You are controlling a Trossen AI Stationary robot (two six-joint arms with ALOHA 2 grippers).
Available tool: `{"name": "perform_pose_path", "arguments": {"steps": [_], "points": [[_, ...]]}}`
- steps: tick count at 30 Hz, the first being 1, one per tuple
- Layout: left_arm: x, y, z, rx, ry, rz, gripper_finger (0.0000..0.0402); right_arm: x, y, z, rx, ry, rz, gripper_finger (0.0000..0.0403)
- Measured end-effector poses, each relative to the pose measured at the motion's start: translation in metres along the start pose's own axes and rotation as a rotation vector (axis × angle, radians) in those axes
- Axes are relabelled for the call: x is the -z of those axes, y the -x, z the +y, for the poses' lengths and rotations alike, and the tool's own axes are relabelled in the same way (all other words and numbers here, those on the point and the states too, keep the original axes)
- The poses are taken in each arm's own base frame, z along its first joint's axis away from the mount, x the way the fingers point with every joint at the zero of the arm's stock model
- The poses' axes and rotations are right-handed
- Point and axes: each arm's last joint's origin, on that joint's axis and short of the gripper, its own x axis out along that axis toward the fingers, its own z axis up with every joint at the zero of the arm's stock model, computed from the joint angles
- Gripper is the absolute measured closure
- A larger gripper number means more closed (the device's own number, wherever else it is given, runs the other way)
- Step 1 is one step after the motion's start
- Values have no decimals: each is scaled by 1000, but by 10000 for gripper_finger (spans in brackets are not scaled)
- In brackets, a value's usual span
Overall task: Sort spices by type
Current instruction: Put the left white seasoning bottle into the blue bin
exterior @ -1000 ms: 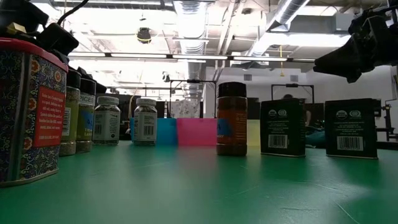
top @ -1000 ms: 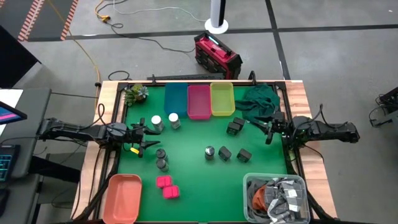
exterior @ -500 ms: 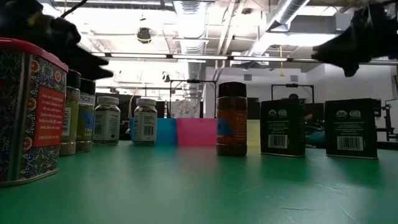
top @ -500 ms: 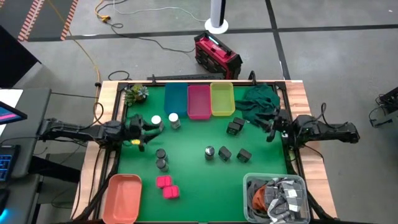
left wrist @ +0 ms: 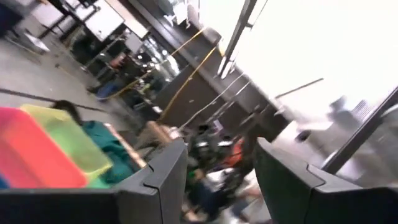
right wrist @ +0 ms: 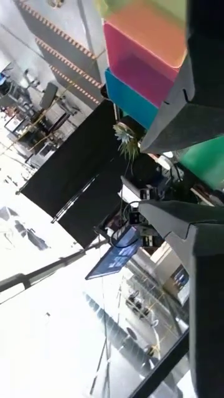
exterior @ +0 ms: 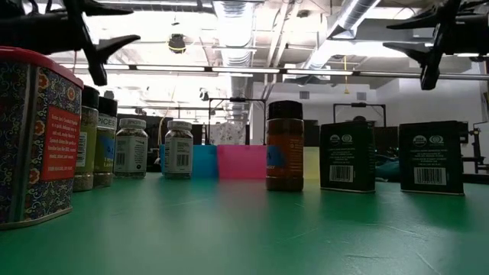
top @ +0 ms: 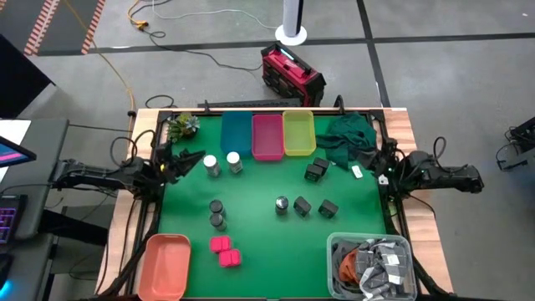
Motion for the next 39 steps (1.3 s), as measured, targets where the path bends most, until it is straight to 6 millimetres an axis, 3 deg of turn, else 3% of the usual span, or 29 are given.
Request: {"name": "perform_pose_path", "arguments": {"steps": [14, 20, 25, 30, 34, 39], "points": [[-2, 0, 1, -32, 184, -43, 228, 0, 0, -2, 18, -159, -5, 241], [-8, -8, -9, -75, 183, 14, 228, -6, -10, 11, 32, -135, 19, 261], [-30, -18, -31, -249, -15, 217, 228, -19, -36, 38, 103, 22, 55, 284], [-62, -20, -55, -410, -182, 351, 228, -31, -68, 63, 241, 213, 155, 277], [-79, -25, -68, -536, -243, 430, 227, -37, -93, 75, 351, 317, 269, 246], [-75, -46, -69, -658, -286, 556, 207, -40, -121, 79, 409, 405, 449, 179]]}}
